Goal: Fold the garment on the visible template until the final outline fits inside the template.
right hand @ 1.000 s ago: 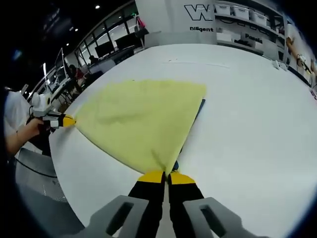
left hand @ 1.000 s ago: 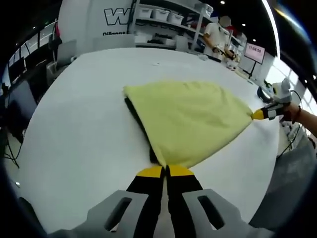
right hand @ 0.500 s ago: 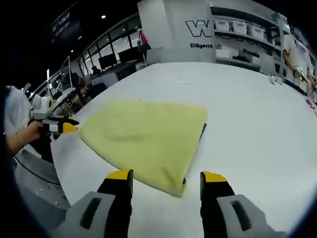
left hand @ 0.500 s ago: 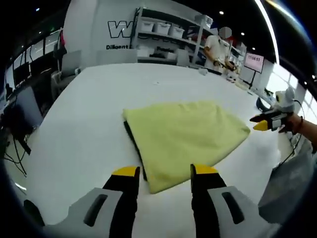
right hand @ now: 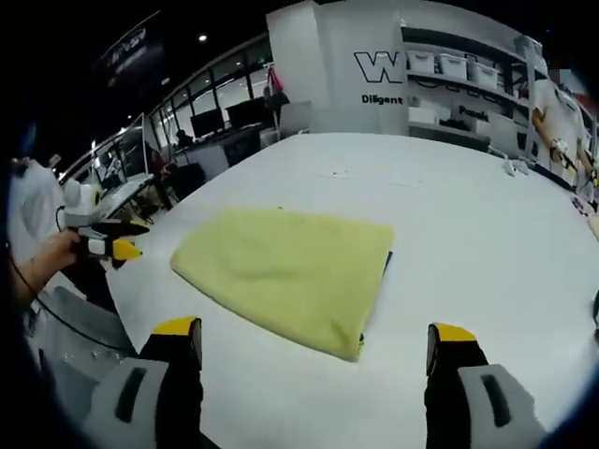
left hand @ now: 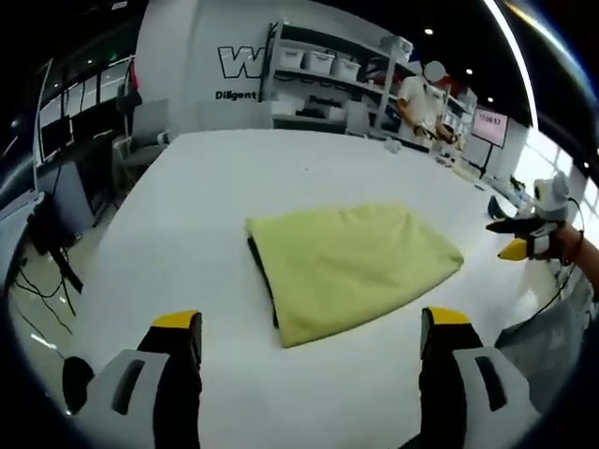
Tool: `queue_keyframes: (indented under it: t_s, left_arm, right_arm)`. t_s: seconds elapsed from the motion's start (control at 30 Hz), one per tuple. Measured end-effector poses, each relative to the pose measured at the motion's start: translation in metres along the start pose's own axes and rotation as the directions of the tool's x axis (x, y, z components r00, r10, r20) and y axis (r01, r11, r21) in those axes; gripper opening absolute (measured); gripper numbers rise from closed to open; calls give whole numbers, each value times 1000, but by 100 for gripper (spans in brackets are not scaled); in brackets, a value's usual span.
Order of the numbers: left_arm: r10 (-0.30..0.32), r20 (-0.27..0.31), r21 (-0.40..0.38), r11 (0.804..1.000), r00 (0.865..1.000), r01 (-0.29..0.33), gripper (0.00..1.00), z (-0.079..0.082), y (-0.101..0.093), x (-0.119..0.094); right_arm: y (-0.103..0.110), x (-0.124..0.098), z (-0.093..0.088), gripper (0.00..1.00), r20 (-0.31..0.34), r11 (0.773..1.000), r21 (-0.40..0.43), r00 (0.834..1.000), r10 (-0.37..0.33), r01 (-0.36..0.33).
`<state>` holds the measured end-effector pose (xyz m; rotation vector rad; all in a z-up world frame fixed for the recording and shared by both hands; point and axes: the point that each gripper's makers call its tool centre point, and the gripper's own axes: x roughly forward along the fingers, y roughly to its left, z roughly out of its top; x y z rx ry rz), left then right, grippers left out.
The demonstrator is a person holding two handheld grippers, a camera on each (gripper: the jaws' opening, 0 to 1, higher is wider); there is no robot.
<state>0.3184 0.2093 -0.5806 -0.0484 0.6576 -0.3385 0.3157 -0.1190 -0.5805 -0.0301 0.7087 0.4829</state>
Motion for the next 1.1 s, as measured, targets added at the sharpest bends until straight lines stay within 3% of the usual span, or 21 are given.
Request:
queue_keyframes:
  t_s: [0.37, 0.7, 1.1]
  left_arm:
    - [8, 43, 23, 1000, 999, -9, 99, 15, -4, -39]
    - [3, 38, -8, 1000, 999, -3, 99, 5, -7, -57]
    - [24, 16, -14, 1000, 1000, -24, 99, -8, -5, -61]
  right_arm:
    - [16, -26, 8, 99, 4, 999, -48, 1000, 1, -1]
    - [21, -44, 7, 99, 21, 999, -34, 1000, -11, 12]
    - [21, -46, -2, 99, 7, 1000, -13, 1000, -21, 22]
